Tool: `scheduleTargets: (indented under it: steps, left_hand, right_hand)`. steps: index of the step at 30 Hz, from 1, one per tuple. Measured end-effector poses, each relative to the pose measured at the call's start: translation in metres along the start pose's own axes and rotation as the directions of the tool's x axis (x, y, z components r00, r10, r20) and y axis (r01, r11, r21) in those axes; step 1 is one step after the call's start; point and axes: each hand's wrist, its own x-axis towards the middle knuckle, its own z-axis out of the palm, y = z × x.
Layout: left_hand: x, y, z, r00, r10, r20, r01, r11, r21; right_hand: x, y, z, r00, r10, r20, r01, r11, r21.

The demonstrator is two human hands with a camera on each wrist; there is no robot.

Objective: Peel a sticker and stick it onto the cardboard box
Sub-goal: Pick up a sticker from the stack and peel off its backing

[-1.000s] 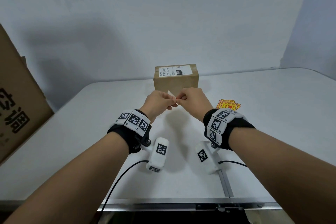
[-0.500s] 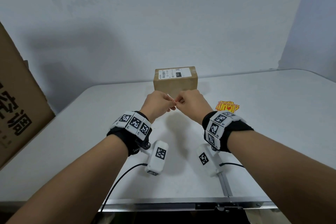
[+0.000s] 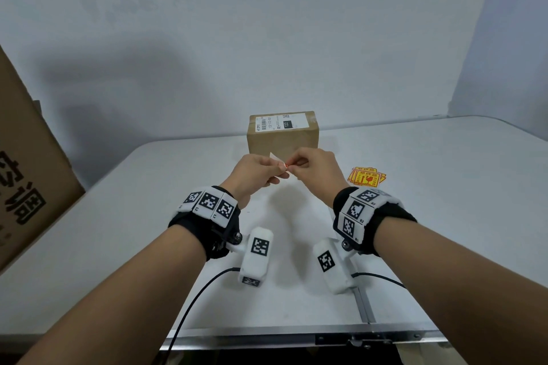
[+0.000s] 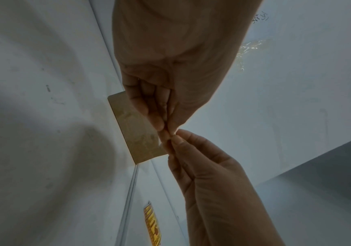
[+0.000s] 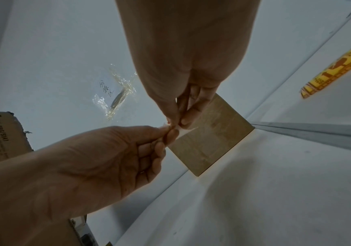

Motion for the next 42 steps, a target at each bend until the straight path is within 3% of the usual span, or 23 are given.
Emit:
scheduleTargets:
  steps: [21, 42]
  left_hand:
    - [0.002, -0.014, 0.004, 1.000, 0.010, -0.006, -0.011, 0.998, -0.059]
    - [0.003, -0.013, 0.008, 0.995, 0.046, -0.085, -0.036, 0.993, 0.115]
  right_hand:
    - [0.004, 0.006, 0.003, 0.999, -0.019, 0.032, 0.021, 0.997, -0.068]
    - [0.006, 0.006, 0.002, 0.995, 0.049, 0.090, -0.037, 0.992, -0.124]
